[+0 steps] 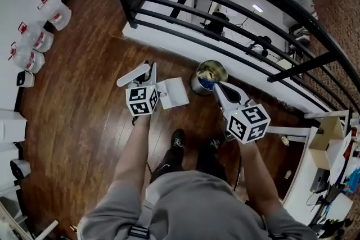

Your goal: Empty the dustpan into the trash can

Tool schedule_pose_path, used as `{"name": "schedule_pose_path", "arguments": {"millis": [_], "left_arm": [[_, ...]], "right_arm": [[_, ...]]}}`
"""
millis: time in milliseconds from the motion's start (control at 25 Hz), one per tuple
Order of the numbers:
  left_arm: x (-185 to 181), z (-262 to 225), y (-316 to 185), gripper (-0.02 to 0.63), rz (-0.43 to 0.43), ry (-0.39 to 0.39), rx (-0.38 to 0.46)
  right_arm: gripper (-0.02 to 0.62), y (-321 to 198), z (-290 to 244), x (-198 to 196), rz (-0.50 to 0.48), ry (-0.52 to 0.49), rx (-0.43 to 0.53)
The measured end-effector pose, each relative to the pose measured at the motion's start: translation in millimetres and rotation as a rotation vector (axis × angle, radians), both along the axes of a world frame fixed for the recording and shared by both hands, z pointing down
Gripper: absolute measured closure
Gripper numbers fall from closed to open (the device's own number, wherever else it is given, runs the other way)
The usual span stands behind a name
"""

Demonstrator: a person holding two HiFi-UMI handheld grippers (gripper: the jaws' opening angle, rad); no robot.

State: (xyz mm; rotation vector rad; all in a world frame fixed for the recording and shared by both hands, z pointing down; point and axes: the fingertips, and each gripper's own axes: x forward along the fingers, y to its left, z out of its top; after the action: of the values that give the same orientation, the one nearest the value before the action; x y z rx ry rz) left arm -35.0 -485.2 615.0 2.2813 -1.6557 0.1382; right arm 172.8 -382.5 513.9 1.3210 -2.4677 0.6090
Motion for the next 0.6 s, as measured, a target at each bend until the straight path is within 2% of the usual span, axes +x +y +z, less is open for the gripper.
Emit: {"name": "schedule_pose_path", "arguments": {"millis": [160,360,600], "left_arm": [[-13,5,0,0.510,-0.017,0.012,-0.021],[-27,14,4,0.406,-0.049,0.023,-0.057],[-45,23,13,0.357,-0.052,0.028,-0.086]], "right_arm": [[0.595,1,1,-2,0.001,-0.003,-0.001],[0.595,-1,-2,-7,-0.009,-0.002,0.008],[0.595,-1,-2,-22,-0.040,-0.003,0.008]]}}
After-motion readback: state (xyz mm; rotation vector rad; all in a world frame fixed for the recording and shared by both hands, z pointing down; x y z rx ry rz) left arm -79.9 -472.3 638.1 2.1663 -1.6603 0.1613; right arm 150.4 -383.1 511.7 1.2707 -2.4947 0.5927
